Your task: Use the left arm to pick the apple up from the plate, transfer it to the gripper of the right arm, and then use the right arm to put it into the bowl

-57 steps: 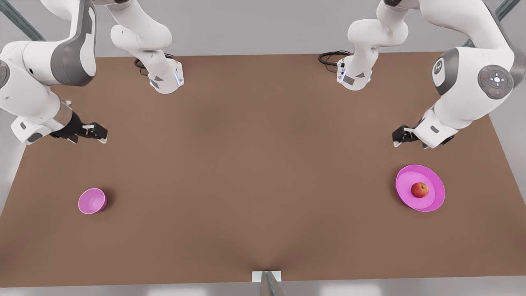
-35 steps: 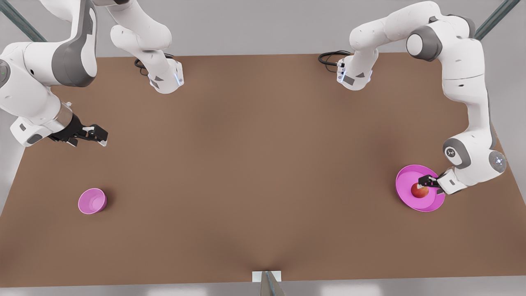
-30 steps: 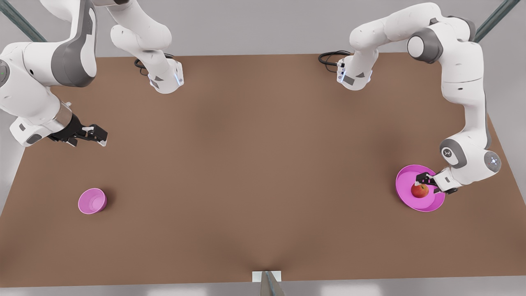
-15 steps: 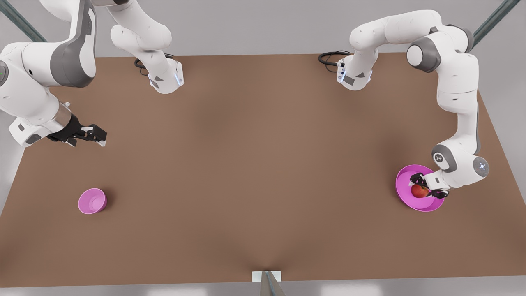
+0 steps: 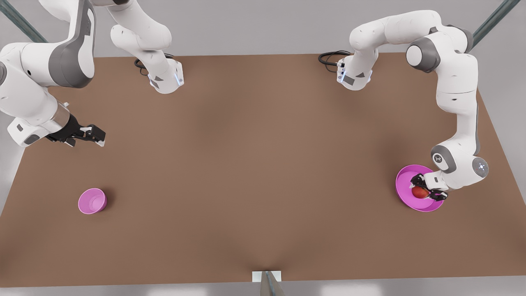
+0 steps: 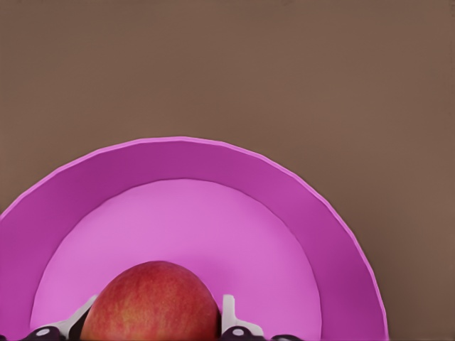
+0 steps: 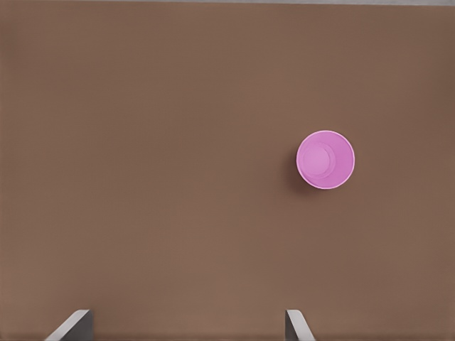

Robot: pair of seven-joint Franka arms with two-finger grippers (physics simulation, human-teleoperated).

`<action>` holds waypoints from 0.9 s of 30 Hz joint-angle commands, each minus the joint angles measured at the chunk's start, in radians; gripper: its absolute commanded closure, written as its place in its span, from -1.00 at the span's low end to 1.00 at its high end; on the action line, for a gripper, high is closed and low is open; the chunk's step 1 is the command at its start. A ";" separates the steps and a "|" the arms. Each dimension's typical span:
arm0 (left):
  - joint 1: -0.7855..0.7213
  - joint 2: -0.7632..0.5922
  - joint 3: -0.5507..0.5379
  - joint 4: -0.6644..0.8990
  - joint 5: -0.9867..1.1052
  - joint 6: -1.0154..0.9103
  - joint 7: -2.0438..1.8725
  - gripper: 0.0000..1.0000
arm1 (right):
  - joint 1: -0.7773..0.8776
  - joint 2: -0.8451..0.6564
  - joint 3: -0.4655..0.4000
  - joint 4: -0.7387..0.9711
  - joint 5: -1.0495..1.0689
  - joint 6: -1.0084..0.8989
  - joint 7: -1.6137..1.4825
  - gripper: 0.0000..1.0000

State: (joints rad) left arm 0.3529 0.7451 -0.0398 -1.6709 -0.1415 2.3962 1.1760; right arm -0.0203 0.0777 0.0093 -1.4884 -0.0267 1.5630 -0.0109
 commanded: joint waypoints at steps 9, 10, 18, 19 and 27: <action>-0.015 -0.006 0.000 0.022 0.007 0.000 0.071 -0.40 | 0.000 -0.001 -0.003 -0.001 0.001 -0.001 -0.009 -1.00; -0.018 -0.010 0.000 0.033 0.007 0.000 0.067 -0.37 | -0.001 -0.001 -0.003 0.000 0.001 -0.001 -0.009 -1.00; -0.305 -0.105 -0.028 0.246 0.000 -0.344 -0.485 -0.25 | 0.017 0.024 0.026 -0.004 0.109 -0.004 0.005 -1.00; -0.316 -0.105 -0.104 0.266 -0.038 -0.361 -0.634 -0.26 | 0.013 0.047 0.026 -0.004 0.229 -0.004 0.006 -1.00; -0.416 0.059 -0.488 0.376 -0.740 0.046 -0.555 -0.30 | 0.025 0.226 0.047 0.008 0.996 0.107 0.095 -1.00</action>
State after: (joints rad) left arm -0.0684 0.7988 -0.4964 -1.2878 -0.6450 2.2967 0.8541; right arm 0.0053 0.3003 0.0554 -1.4811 0.7586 1.6087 0.0140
